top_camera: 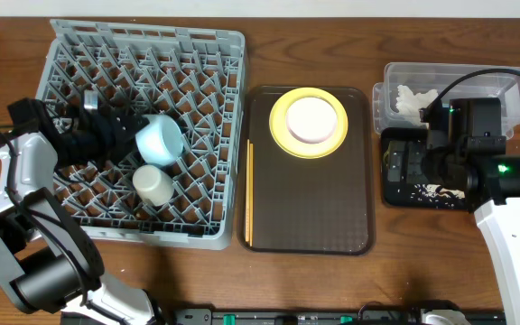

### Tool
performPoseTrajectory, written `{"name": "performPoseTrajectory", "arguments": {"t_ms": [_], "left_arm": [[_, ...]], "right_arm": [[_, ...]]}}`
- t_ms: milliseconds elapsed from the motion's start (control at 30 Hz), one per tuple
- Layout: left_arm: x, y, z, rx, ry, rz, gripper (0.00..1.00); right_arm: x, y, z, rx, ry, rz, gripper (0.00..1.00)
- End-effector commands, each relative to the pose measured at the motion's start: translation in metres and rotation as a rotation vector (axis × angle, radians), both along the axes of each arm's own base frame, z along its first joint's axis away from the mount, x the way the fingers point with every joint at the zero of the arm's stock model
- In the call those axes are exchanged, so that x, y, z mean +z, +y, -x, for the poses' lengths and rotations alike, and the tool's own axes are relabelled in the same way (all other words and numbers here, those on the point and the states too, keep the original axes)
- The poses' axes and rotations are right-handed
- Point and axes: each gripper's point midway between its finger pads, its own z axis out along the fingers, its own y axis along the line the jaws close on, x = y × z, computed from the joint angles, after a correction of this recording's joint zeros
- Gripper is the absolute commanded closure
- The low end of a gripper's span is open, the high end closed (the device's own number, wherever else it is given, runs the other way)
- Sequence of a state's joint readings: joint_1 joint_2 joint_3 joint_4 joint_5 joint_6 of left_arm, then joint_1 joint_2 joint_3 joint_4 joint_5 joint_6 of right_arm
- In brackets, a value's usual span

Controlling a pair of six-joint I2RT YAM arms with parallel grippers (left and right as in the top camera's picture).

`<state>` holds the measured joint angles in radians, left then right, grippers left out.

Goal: Sort waste into correct bins and load items into the dishwasher
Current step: 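Carry blue bowl with left gripper and set it in the rack, then reach left gripper to pink plate on yellow plate and grasp rim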

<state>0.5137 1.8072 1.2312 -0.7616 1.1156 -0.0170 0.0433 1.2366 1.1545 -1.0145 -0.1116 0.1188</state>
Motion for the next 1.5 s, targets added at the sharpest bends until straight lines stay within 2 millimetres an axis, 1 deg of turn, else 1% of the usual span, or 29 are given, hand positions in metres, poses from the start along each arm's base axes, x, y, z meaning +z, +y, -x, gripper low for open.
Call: {"name": "performPoseTrajectory", "arguments": {"t_ms": [0, 33, 100, 200, 267, 333, 400, 467, 533, 633, 700, 800, 900, 1000, 1100, 1200, 1233, 1267, 1367, 1467], "left_arm": [[0.002, 0.016, 0.003, 0.026, 0.004, -0.159, 0.37], [0.016, 0.017, 0.003, 0.034, -0.033, -0.179, 0.37], [0.034, 0.017, 0.003, 0.04, -0.089, -0.21, 0.37], [0.065, 0.013, 0.005, 0.044, -0.185, -0.261, 0.34], [0.083, 0.006, 0.008, 0.042, -0.231, -0.315, 0.33], [0.094, -0.005, 0.012, 0.025, -0.259, -0.376, 0.32], [0.101, -0.021, 0.014, -0.007, -0.283, -0.44, 0.3], [0.103, -0.04, 0.014, -0.049, -0.298, -0.517, 0.27], [0.099, -0.07, 0.011, -0.12, -0.318, -0.623, 0.21], [0.096, -0.113, 0.006, -0.209, -0.366, -0.717, 0.2], [0.098, -0.138, 0.004, -0.255, -0.403, -0.771, 0.19], [0.112, -0.172, -0.002, -0.299, -0.464, -0.861, 0.17], [0.129, -0.204, -0.011, -0.346, -0.521, -0.892, 0.15], [0.137, -0.235, -0.021, -0.403, -0.558, -0.884, 0.14], [0.128, -0.263, -0.032, -0.465, -0.583, -0.883, 0.14], [0.104, -0.292, -0.036, -0.54, -0.6, -0.887, 0.14], [0.092, -0.302, -0.036, -0.567, -0.592, -0.886, 0.14], [0.068, -0.32, -0.033, -0.619, -0.571, -0.886, 0.14], [0.035, -0.343, -0.029, -0.687, -0.543, -0.888, 0.14], [0.003, -0.364, -0.027, -0.736, -0.527, -0.889, 0.14]], "right_arm": [[0.002, -0.004, -0.001, -0.016, -0.008, 0.003, 0.03], [0.002, -0.004, -0.001, -0.016, -0.008, 0.003, 0.02], [0.002, -0.004, -0.001, -0.016, -0.008, 0.003, 0.02], [0.002, -0.004, -0.001, -0.016, -0.008, 0.003, 0.02], [0.002, -0.004, -0.001, -0.016, -0.008, 0.003, 0.02], [0.002, -0.004, -0.001, -0.017, -0.008, 0.004, 0.02], [0.002, -0.005, -0.001, -0.018, -0.008, 0.006, 0.03], [0.002, -0.005, -0.001, -0.019, -0.007, 0.008, 0.04], [0.002, -0.008, -0.001, -0.032, -0.005, 0.021, 0.04], [0.002, -0.009, -0.001, -0.035, -0.005, 0.026, 0.04], [0.002, -0.01, -0.001, -0.036, -0.005, 0.029, 0.03], [0.001, -0.01, 0.0, -0.037, -0.001, 0.032, 0.03], [0.0, -0.015, 0.003, -0.048, 0.01, 0.054, 0.03], [-0.004, -0.03, 0.008, -0.117, 0.037, 0.111, 0.02], [-0.006, -0.052, 0.017, -0.264, 0.068, 0.174, 0.01], [-0.006, -0.073, 0.027, -0.405, 0.092, 0.213, 0.01], [-0.007, -0.079, 0.029, -0.445, 0.1, 0.213, 0.01], [-0.007, -0.088, 0.032, -0.491, 0.109, 0.202, 0.01], [-0.008, -0.095, 0.035, -0.525, 0.117, 0.181, 0.01], [-0.009, -0.097, 0.037, -0.535, 0.129, 0.161, 0.01]]}}
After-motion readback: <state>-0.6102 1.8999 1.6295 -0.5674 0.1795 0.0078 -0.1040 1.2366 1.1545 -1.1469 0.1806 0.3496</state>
